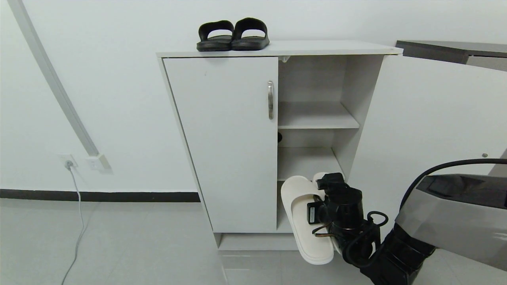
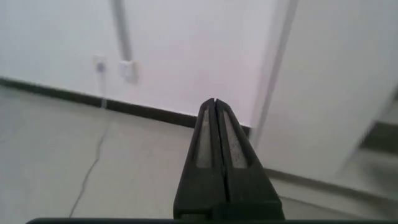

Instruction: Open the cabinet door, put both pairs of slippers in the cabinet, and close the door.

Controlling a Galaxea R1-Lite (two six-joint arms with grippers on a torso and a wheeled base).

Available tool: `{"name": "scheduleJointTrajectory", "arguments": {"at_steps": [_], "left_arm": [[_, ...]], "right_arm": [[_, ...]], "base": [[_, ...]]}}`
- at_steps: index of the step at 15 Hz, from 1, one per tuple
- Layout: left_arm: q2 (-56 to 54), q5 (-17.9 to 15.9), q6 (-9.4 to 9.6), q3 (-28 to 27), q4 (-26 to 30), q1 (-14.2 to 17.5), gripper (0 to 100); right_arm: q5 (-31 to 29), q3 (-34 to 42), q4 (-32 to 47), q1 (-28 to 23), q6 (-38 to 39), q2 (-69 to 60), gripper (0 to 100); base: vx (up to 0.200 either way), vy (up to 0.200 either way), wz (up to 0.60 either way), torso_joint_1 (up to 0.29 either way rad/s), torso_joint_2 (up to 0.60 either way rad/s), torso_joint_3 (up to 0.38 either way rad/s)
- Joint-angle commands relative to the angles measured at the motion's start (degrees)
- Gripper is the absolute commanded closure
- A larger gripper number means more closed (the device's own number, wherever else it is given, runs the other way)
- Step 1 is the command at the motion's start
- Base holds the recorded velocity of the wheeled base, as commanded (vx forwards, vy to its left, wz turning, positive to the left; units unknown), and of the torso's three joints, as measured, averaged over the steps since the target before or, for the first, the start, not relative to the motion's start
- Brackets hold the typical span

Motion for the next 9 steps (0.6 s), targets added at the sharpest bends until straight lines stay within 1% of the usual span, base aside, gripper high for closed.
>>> {"name": "scheduleJointTrajectory", "arguments": {"at_steps": [1, 2, 3, 4, 5, 6, 7, 9], "left_arm": [[-3.6, -5.4, 0.10, 2.1, 2.6, 0.5, 100], [-3.6, -5.9, 0.19, 2.1, 6.7, 0.5, 100], [-3.5, -6.3, -0.07, 1.8, 8.4, 0.5, 100], [-3.4, -8.3, 0.10, 2.1, 7.2, 0.5, 100], [-3.4, -12.6, 0.19, 2.1, 7.2, 0.5, 100], [-3.7, -13.2, 0.54, 2.1, 7.3, -1.5, 100], [-6.0, -13.0, 0.89, 2.1, 7.2, -7.0, 100], [-6.4, -13.2, 1.07, 2.1, 7.3, -6.5, 100]], "right_arm": [[0.0, 0.0, -0.1, 0.0, 0.0, 0.2, 100], [0.0, 0.0, -0.1, 0.0, 0.0, 0.2, 100], [0.0, 0.0, -0.2, 0.0, 0.0, 0.4, 100], [0.0, 0.0, -0.2, 0.0, 0.0, 0.4, 100], [0.0, -0.1, -0.1, 0.0, -0.1, 0.6, 100], [0.0, -0.1, -0.2, 0.0, -0.1, 0.7, 100], [0.0, -0.2, -0.2, 0.1, -0.2, 0.9, 100], [0.0, -0.3, -0.2, 0.0, -0.2, 0.9, 100]], "base": [[0.000, 0.000, 0.00, 0.000, 0.00, 0.000], [0.000, 0.000, 0.00, 0.000, 0.00, 0.000], [0.000, 0.000, 0.00, 0.000, 0.00, 0.000], [0.000, 0.000, 0.00, 0.000, 0.00, 0.000], [0.000, 0.000, 0.00, 0.000, 0.00, 0.000], [0.000, 0.000, 0.00, 0.000, 0.00, 0.000], [0.000, 0.000, 0.00, 0.000, 0.00, 0.000], [0.000, 0.000, 0.00, 0.000, 0.00, 0.000]]}}
